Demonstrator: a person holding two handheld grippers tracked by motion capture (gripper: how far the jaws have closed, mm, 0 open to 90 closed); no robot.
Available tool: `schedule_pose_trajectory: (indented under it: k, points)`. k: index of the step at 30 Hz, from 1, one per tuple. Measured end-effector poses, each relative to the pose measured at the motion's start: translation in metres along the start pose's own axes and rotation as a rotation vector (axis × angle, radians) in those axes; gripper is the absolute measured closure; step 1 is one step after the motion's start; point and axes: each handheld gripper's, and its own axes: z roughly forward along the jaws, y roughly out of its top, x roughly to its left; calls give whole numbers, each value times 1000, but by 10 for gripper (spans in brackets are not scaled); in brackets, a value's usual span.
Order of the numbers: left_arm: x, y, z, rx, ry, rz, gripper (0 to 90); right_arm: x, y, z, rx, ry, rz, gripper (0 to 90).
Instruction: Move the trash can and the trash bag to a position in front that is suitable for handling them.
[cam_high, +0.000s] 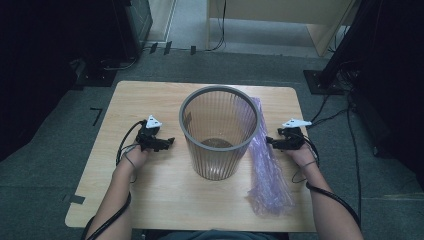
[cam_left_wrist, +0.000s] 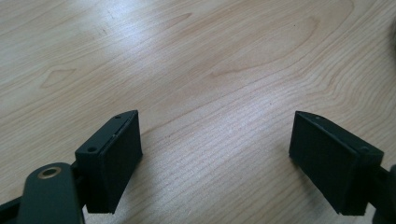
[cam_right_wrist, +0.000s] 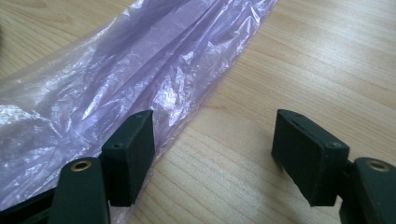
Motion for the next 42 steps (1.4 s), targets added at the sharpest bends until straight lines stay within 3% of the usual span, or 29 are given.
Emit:
schedule_pose_trajectory:
  k: [3, 13, 14, 15, 18, 21, 22, 32, 38, 42]
  points:
    - [-1, 3, 4, 8, 17, -15, 97, 1, 0, 1, 7, -15, -2, 275]
    - [-3, 4, 6, 10, 91, -72, 78, 2, 1, 3, 14, -11, -14, 211]
    - [-5, 5, 6, 18, 129, -68, 54, 2, 1, 3, 15, -10, -15, 203]
    - [-6, 5, 6, 16, 140, -68, 16, 2, 1, 3, 19, -10, -13, 184]
    - [-7, 5, 6, 10, 175, -72, 14, 2, 2, 3, 25, -5, -13, 161]
    - [-2, 6, 8, 30, 133, -120, 14, 2, 2, 4, 27, -7, -13, 148]
    - [-1, 6, 9, 30, 136, -127, 11, 2, 2, 4, 26, -8, -15, 146]
    - [0, 9, 11, 34, 133, -128, 11, 3, 3, 5, 31, -13, -4, 138]
    - [3, 8, 10, 16, 109, -145, 12, 3, 3, 5, 30, -12, -5, 138]
    - [5, 9, 11, 28, 96, -116, 12, 3, 5, 6, 35, -22, 2, 144]
